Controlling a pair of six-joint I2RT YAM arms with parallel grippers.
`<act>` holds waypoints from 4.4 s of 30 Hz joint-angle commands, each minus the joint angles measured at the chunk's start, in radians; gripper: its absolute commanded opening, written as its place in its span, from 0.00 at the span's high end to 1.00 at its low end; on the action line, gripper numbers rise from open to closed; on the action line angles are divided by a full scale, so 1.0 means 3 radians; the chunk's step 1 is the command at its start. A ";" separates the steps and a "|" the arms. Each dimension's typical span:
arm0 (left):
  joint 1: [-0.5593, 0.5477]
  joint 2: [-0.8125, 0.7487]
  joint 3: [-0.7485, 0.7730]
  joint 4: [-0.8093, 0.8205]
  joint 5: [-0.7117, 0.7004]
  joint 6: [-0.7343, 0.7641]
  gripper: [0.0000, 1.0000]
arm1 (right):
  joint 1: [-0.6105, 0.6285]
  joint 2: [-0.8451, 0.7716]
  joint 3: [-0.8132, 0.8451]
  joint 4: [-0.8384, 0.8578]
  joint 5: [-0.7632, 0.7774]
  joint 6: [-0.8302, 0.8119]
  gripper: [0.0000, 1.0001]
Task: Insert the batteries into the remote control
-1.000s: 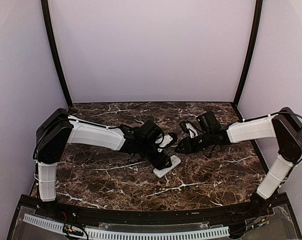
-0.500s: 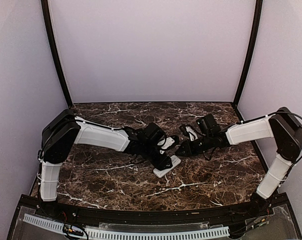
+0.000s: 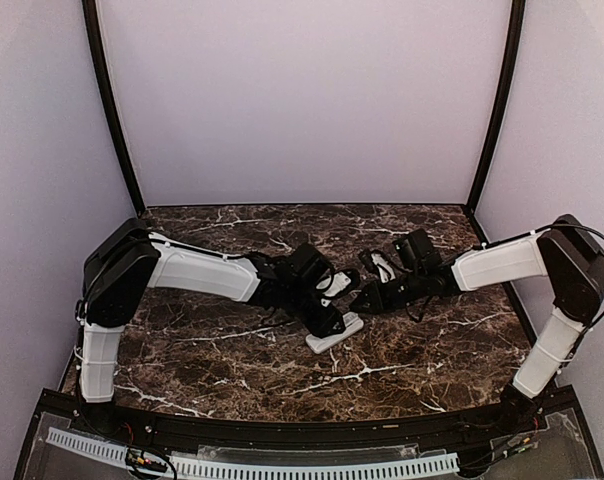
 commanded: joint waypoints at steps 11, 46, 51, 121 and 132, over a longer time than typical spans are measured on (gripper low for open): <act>-0.0011 -0.0015 -0.0014 -0.0320 -0.0014 0.0085 0.50 | 0.0000 0.0013 -0.0103 0.0084 -0.0007 -0.0029 0.77; -0.0013 -0.0667 -0.1054 0.0060 0.0137 -0.0045 0.30 | 0.0141 0.0086 -0.0122 0.0231 0.0028 -0.0104 0.77; -0.0013 -0.0656 -0.1057 0.0078 0.0137 -0.0057 0.30 | 0.0166 0.0082 -0.0160 0.0286 0.0065 -0.0054 0.78; -0.0015 -0.0526 -0.1128 0.0128 0.0135 -0.0104 0.30 | 0.0020 0.0264 -0.0775 0.2289 -0.0584 0.1125 1.00; -0.0012 -0.0566 -0.1168 0.0173 0.0140 -0.0106 0.30 | 0.0044 0.0129 -0.0849 0.2516 -0.0360 0.1295 1.00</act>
